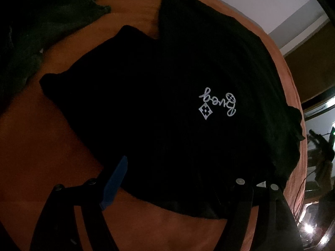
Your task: Fold clothes
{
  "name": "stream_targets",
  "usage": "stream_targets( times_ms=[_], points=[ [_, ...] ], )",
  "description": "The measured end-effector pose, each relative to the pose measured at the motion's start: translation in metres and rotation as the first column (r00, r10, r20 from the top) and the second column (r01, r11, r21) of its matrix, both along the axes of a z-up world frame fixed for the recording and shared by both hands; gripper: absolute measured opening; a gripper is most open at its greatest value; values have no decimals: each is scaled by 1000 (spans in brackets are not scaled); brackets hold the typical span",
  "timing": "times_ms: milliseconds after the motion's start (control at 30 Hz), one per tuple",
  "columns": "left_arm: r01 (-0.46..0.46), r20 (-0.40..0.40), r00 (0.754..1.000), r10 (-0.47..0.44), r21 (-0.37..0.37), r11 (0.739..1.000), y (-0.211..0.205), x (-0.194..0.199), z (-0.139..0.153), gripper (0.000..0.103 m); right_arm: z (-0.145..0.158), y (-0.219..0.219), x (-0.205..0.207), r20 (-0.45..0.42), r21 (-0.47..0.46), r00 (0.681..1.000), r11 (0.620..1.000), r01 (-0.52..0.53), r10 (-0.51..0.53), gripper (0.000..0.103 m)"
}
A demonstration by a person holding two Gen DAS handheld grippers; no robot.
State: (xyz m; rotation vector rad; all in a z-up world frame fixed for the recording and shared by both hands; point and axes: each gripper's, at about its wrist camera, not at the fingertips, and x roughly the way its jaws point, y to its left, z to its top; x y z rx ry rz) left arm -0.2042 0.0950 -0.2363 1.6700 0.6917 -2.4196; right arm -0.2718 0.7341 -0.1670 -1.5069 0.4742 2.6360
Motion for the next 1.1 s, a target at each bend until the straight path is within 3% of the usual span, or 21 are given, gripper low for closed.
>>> stream_targets(
  times_ms=[167,200,233,267,400,500,600,667,767,800,867,967,1033,1100],
  points=[
    [10,6,1000,-10,-13,1000,-10,-56,-3,77,-51,27,30,52,-277,985,946,170,-162,61],
    [9,7,1000,-9,-9,1000,-10,-57,-4,77,-58,29,30,45,-317,986,934,167,-162,42],
    [8,8,1000,-8,-3,1000,-9,-59,-4,77,-62,30,28,36,-330,987,930,158,-155,7],
    [9,8,1000,-9,7,1000,-8,-61,-5,77,-65,30,24,31,-329,988,932,151,-149,2],
    [40,2,999,-40,15,999,3,-67,-4,77,-19,6,20,-166,-274,983,961,28,-76,1],
    [72,6,997,-72,-5,997,10,-69,-3,77,26,-54,17,-253,-103,959,982,-156,126,1],
    [82,7,997,-82,-20,996,12,-70,-4,77,50,-130,18,-266,19,904,940,-341,333,1],
    [81,7,997,-81,-20,997,12,-71,-4,77,52,-188,27,-234,83,853,883,-461,467,1],
    [71,-3,997,-71,9,997,10,-72,-5,77,27,-255,40,-97,93,787,793,-602,609,4],
    [69,-7,998,-69,15,997,9,-73,-5,77,16,-267,44,-50,77,775,776,-626,630,10],
    [70,-12,997,-70,17,997,9,-75,-4,77,4,-275,53,4,70,779,777,-625,627,15],
    [74,-16,997,-74,13,997,9,-77,-2,77,11,-260,71,-8,74,836,834,-547,549,33],
    [88,-24,996,-88,17,996,13,-83,2,77,19,-237,84,-47,103,877,876,-472,478,60],
    [130,-40,991,-129,23,991,26,-100,4,77,20,-212,95,-66,155,913,908,-388,402,64]
  ],
)
